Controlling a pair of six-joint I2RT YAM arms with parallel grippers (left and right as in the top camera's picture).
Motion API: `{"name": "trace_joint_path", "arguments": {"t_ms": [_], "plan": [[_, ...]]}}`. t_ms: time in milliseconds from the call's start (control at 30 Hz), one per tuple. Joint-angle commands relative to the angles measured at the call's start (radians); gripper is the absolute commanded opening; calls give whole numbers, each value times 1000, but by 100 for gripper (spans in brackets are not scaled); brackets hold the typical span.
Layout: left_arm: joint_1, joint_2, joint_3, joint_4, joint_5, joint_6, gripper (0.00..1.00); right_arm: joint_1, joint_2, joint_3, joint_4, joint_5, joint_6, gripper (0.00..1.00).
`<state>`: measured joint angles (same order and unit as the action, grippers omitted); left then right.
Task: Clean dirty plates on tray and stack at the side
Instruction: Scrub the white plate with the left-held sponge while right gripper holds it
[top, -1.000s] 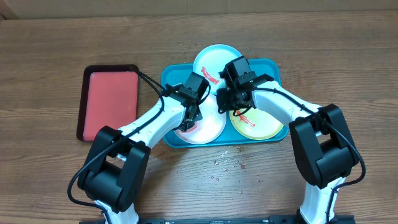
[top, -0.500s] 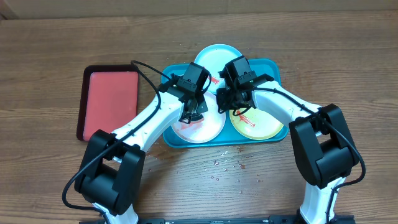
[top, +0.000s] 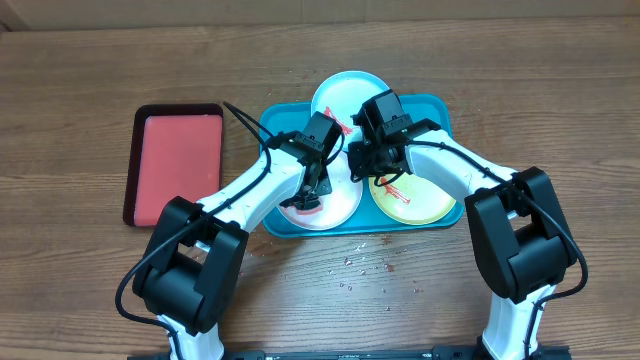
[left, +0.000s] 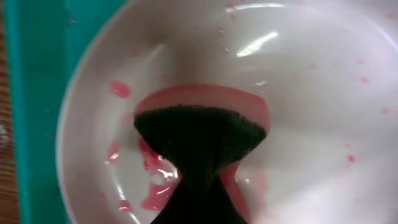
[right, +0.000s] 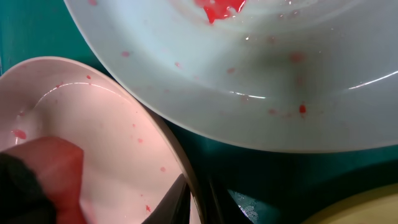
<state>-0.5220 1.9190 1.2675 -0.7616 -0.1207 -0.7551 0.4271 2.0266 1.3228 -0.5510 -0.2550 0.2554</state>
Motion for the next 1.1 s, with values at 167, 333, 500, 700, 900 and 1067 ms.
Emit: {"name": "trace_joint_path", "arguments": {"t_ms": [167, 333, 500, 700, 900, 1067], "plan": [[0, -3, 9, -36, -307, 172, 4, -1, 6, 20, 3, -1, 7, 11], [0, -28, 87, -62, -361, 173, 4, -1, 6, 20, 5, -1, 7, 11], [0, -38, 162, -55, -272, 172, 4, -1, 6, 20, 6, -1, 7, 11], [-1, -22, 125, 52, 46, 172, 4, -1, 6, 20, 13, -1, 7, 11], [-2, -2, 4, 117, 69, 119, 4, -1, 6, 19, 13, -1, 7, 11], [7, 13, -79, 163, 69, 119, 4, -1, 6, 20, 13, -1, 7, 11]]}}
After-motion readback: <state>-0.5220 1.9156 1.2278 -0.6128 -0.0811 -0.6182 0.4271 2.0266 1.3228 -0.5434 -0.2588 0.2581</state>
